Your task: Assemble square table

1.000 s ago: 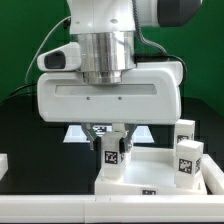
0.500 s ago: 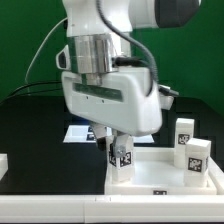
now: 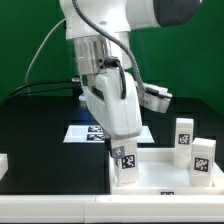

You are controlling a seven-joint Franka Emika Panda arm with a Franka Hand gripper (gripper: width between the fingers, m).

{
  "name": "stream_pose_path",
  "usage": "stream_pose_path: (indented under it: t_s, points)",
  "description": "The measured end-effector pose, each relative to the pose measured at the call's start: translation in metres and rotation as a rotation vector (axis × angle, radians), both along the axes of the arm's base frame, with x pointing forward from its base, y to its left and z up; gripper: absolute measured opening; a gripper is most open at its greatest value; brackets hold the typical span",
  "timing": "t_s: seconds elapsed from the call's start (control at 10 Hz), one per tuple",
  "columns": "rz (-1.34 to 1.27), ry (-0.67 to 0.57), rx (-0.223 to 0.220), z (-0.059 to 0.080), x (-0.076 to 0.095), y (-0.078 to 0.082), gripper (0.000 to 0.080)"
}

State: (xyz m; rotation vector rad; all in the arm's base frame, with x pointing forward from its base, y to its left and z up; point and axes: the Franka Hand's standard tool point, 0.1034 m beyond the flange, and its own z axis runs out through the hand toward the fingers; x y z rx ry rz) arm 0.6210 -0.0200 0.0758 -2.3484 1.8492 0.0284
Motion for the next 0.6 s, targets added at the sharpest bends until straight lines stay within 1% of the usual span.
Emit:
stream_pose_path:
  t_s: [0.1, 0.2, 0.3, 0.4, 0.6]
  points:
    - [0.115, 0.017, -0.024, 0.003, 0.0, 0.009, 0.0482]
    - [0.271, -0.006, -0.043, 0.007, 0.004, 0.015, 0.0482]
    - [0.463, -0.03, -0.051, 0.006, 0.003, 0.018, 0.0609]
    - [0.594, -0.044, -0.054, 0.005, 0.002, 0.02, 0.064]
    - [0.71, -0.056, -0.064, 0.004, 0.002, 0.018, 0.0648]
